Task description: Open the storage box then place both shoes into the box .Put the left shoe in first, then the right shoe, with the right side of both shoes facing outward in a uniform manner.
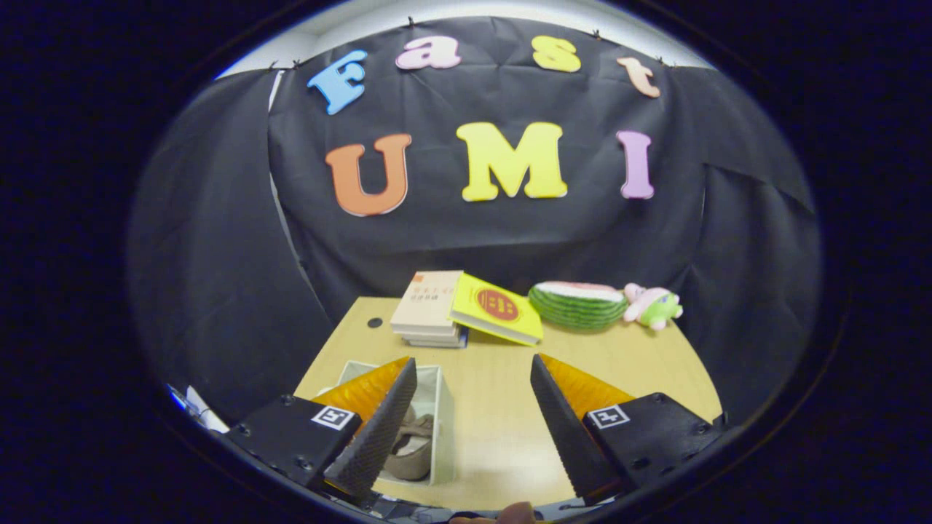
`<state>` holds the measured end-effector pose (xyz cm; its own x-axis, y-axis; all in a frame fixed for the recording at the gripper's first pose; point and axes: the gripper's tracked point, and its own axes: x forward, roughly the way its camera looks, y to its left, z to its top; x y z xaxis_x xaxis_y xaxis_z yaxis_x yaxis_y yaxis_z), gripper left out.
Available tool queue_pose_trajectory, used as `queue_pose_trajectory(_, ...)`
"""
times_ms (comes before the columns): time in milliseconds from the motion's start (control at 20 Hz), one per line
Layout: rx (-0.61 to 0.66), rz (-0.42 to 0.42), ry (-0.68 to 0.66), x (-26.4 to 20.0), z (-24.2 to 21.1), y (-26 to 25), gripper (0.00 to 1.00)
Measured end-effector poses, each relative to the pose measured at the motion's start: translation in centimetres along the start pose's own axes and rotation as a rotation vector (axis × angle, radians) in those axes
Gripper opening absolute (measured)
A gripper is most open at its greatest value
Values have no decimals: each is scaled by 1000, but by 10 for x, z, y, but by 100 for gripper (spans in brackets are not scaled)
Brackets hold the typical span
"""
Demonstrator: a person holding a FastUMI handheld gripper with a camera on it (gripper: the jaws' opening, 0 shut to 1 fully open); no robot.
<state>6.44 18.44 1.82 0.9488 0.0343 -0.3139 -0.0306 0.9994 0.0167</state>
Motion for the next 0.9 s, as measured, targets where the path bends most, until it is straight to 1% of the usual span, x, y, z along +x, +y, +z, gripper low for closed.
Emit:
queue_pose_trajectory(150,-10,-21,-81,-14,11,-19,100)
queue_pose_trajectory(300,32,-51,-148,-26,18,-38,100)
queue_pose_trajectory(500,80,-73,-194,-39,17,-58,100)
queue_pose_trajectory(700,74,-65,-225,-46,17,-68,100)
queue_pose_trajectory(900,65,-67,-221,-45,16,-75,100)
